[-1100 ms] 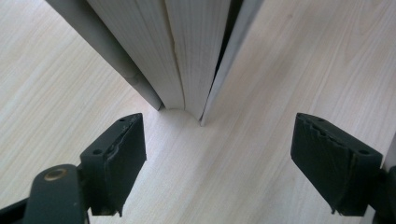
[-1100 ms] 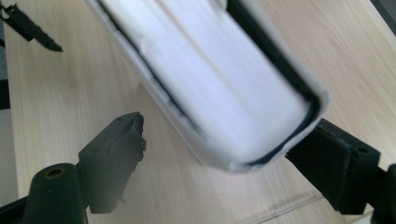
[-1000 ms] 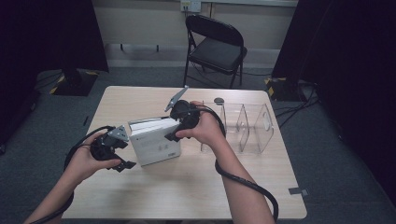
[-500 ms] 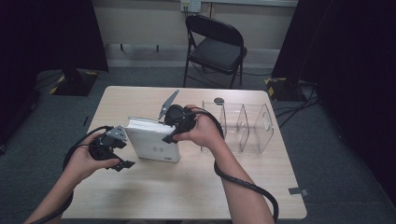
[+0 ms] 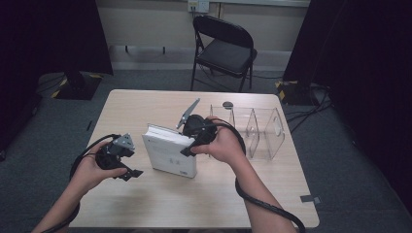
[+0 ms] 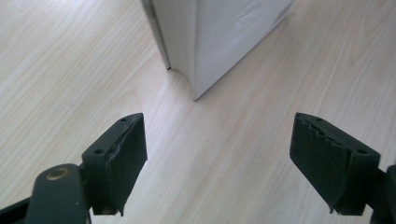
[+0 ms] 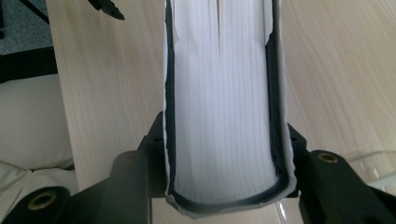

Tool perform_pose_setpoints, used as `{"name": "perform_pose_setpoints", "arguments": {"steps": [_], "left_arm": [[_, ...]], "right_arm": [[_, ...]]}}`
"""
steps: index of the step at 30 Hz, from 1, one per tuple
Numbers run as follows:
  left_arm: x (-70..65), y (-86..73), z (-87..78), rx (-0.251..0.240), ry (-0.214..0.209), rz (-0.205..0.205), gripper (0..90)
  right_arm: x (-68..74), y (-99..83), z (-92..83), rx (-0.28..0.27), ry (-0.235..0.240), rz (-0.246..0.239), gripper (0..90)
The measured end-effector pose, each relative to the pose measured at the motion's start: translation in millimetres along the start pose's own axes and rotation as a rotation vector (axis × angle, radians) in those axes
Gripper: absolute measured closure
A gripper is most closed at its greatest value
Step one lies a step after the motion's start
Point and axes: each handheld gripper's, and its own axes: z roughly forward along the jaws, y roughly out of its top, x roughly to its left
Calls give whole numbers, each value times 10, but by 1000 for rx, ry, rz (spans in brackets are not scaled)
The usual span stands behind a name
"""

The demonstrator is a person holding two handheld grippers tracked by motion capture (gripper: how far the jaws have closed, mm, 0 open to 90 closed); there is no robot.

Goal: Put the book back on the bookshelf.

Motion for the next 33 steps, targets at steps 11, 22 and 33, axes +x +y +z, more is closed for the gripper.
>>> {"name": "perform_pose_setpoints", "arguments": {"steps": [11,22,33], "left_arm": [[-46,-5,95,-23,-10,0,181],[-58,-149,287,-49,-38,-33,179],[-87,-344,583,-57,-75,-49,175]], "right_arm": [[-12,-170,-96,10,-8,75,489],[-28,-30,3,57,-16,77,438],[-68,44,143,94,-8,82,402]]}}
